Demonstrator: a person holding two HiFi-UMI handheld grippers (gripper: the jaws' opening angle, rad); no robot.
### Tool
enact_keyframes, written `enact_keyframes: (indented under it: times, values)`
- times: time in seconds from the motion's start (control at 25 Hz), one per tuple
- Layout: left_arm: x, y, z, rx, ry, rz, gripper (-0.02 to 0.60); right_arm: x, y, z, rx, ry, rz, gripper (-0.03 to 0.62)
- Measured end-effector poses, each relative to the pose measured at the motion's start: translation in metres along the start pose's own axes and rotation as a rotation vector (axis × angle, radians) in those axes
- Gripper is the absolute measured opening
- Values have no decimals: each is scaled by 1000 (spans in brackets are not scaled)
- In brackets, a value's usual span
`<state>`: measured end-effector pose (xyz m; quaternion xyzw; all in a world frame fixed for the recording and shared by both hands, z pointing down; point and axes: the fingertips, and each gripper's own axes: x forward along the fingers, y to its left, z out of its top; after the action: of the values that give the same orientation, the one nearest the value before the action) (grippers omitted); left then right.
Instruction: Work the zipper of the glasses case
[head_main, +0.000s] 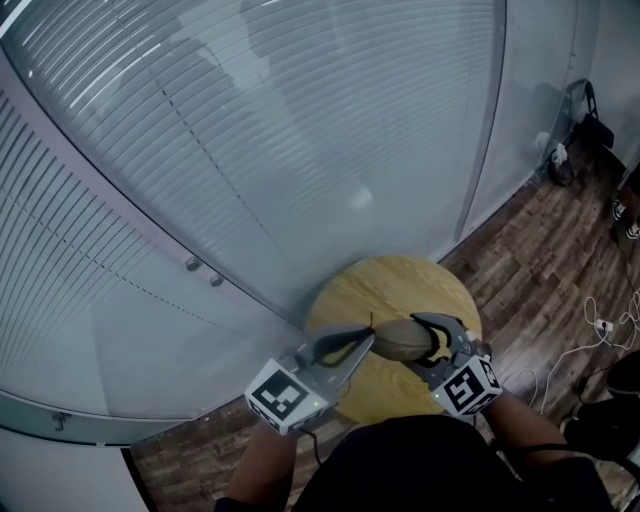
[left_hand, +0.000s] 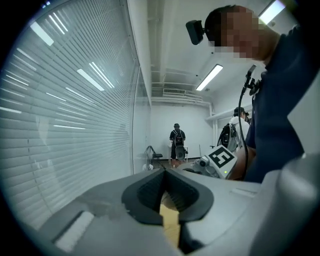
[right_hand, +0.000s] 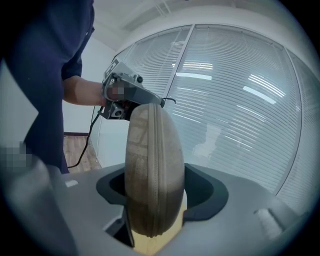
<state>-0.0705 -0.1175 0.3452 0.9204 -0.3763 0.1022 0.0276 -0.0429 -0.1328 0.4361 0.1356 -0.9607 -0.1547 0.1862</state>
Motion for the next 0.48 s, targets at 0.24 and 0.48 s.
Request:
enact_keyframes:
  times: [0.24, 0.48]
  values:
    - [3, -12, 16, 178, 55, 3, 5, 9, -4, 2, 31, 51, -17, 285]
    - [16, -43, 19, 296, 150, 0, 6, 20, -5, -4, -6, 122, -36, 284]
